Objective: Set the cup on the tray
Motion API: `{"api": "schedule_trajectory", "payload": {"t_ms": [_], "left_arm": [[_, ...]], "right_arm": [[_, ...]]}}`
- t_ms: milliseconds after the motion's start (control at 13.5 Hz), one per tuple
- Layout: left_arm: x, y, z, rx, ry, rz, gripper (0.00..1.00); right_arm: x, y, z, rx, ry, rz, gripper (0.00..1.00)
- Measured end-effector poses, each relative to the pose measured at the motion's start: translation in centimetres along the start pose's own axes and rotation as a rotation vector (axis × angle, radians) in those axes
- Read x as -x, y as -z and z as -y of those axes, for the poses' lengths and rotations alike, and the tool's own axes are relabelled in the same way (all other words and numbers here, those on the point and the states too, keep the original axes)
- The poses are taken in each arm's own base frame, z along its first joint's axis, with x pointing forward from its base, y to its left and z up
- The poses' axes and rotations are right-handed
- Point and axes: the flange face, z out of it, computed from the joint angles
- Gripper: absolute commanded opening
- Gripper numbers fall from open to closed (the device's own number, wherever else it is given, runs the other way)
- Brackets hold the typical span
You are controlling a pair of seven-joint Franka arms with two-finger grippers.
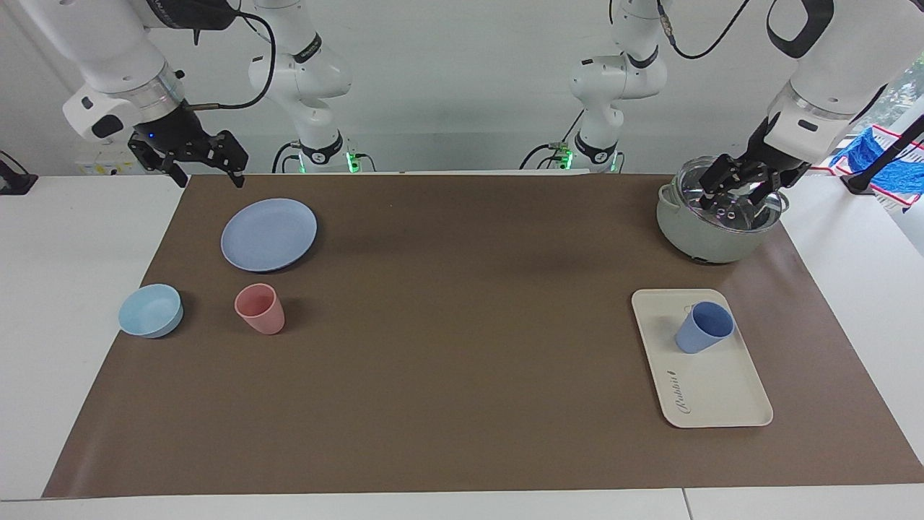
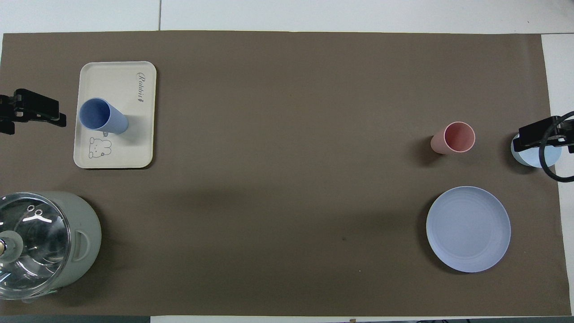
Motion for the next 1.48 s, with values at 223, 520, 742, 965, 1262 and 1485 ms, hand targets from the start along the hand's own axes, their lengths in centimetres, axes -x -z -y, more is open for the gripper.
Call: {"api": "schedule_trajectory", "payload": {"t_ms": [223,520,742,965,1262,1485], "left_arm": [[0.0,-0.2,0.0,0.0,0.001,0.005,1.0],[0.1,-0.2,0.0,0.0,0.001,0.005,1.0],[0.1,-0.2,0.2,0.0,0.003,0.005,1.0],[0.1,-0.2,0.3,0.0,0.005,0.005,1.0],[0.1,-0.2,0.3,0.0,0.005,0.005,1.0],[0.1,-0.1,0.3,0.0,0.006,0.004,1.0]], "right_arm": [[0.0,0.1,-0.3,-0.001,-0.005,-0.002,1.0],[-0.2,0.1,-1.2,-0.002,-0.021,-0.019,1.0],[-0.4,-0.2,-1.6,-0.003,-0.03,-0.026,1.0],[-0.4,-0.4,-1.6,-0.003,-0.029,-0.023,1.0],[-0.4,-0.5,-1.6,-0.003,-0.029,-0.022,1.0],[-0.4,-0.5,-1.6,-0.003,-0.029,-0.022,1.0]]}}
